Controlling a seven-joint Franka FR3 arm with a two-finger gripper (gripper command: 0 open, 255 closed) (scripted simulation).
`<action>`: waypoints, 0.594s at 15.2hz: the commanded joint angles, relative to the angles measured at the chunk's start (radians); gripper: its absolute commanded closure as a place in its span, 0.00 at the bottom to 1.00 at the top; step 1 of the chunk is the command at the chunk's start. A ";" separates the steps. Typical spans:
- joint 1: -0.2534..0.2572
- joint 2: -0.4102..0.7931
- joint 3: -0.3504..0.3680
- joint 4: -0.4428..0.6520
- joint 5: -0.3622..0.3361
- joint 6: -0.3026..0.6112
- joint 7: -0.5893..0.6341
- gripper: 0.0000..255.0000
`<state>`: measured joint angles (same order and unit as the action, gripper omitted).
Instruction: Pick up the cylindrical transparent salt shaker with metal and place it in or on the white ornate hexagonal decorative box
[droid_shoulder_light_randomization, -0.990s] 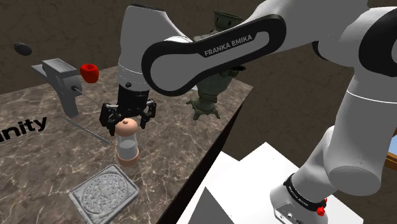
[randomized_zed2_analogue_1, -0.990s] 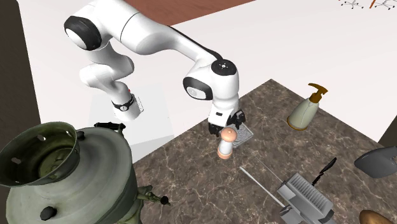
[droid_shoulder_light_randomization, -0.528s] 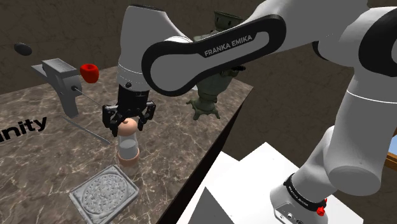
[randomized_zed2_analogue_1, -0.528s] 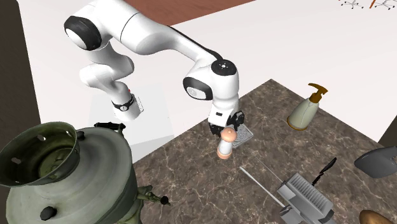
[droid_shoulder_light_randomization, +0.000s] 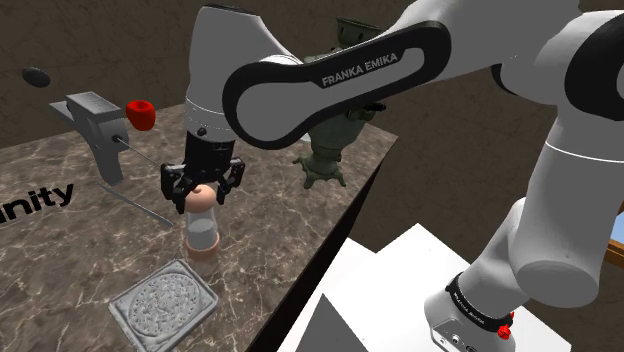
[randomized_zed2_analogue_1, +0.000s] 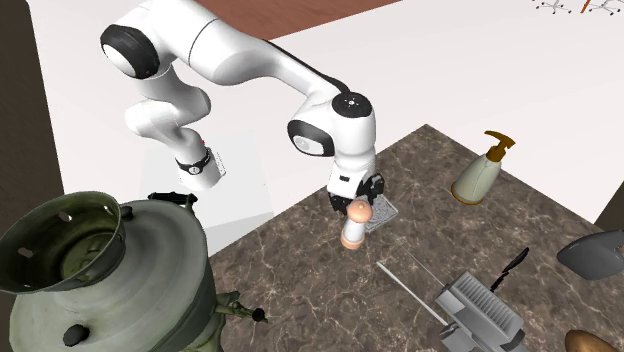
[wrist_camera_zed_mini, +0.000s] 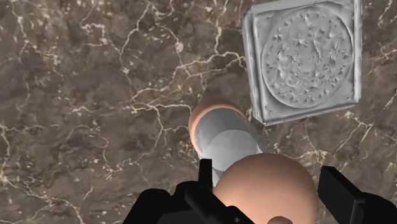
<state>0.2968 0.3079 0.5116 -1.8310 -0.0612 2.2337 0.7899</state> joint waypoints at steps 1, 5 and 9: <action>-0.001 -0.008 0.002 0.010 0.005 -0.017 -0.001 1.00; -0.005 -0.028 0.007 0.040 0.016 -0.065 -0.005 1.00; -0.008 -0.045 0.010 0.073 0.025 -0.113 -0.008 1.00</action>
<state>0.2891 0.2659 0.5210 -1.7689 -0.0374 2.1344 0.7811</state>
